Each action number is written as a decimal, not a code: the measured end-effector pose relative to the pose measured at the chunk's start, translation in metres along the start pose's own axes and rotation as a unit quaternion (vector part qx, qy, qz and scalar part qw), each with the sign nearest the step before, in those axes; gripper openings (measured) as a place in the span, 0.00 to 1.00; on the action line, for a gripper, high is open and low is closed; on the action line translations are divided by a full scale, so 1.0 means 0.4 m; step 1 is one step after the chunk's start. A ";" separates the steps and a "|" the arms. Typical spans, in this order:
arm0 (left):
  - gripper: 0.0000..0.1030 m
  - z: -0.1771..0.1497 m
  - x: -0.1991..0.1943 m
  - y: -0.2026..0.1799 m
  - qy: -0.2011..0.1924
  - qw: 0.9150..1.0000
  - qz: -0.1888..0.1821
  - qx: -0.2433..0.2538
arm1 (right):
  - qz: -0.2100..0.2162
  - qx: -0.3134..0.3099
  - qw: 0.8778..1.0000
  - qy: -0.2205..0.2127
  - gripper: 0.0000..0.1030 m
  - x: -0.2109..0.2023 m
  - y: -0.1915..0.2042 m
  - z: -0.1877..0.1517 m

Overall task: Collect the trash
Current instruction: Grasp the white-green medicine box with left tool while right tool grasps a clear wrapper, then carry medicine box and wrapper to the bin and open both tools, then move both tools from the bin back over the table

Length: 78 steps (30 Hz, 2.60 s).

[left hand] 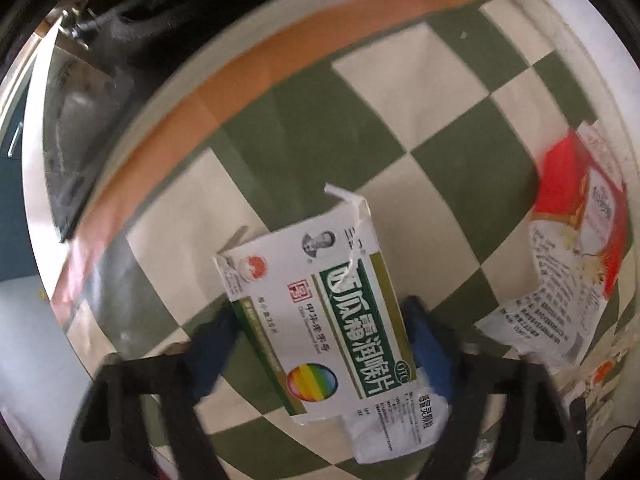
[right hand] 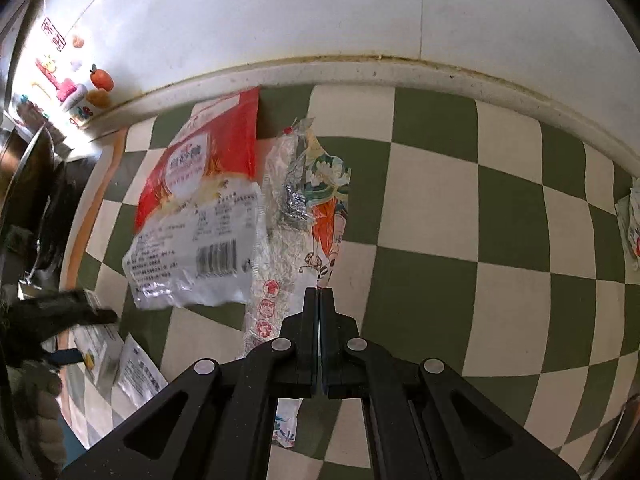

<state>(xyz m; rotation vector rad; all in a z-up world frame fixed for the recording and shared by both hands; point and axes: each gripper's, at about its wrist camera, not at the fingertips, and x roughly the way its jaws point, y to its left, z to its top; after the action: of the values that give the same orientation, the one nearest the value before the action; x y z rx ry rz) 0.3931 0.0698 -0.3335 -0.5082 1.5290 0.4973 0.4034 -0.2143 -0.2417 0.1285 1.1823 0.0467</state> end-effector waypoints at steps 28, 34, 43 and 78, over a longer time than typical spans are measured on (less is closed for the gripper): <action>0.67 -0.463 -0.112 1.137 -0.115 0.973 0.003 -0.200 | 0.219 -0.289 0.919 0.154 0.00 -0.075 0.945 -0.674; 0.67 -0.561 0.212 1.430 -0.046 0.953 0.009 -0.300 | 0.213 -0.348 0.887 0.217 0.00 0.178 1.170 -1.036; 0.67 -0.560 0.827 1.655 0.041 0.935 -0.058 -0.347 | 0.129 -0.343 0.888 0.277 0.00 0.797 1.269 -1.440; 0.99 -0.657 0.763 1.608 -0.014 0.945 0.068 -0.320 | 0.096 -0.539 0.816 0.184 0.99 0.772 1.301 -1.507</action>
<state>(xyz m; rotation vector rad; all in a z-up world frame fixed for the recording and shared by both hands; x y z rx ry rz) -0.2062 0.4249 -0.6347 -0.8919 1.3602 1.1195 -0.0213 0.3794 -0.6851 -0.8049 1.3645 0.9460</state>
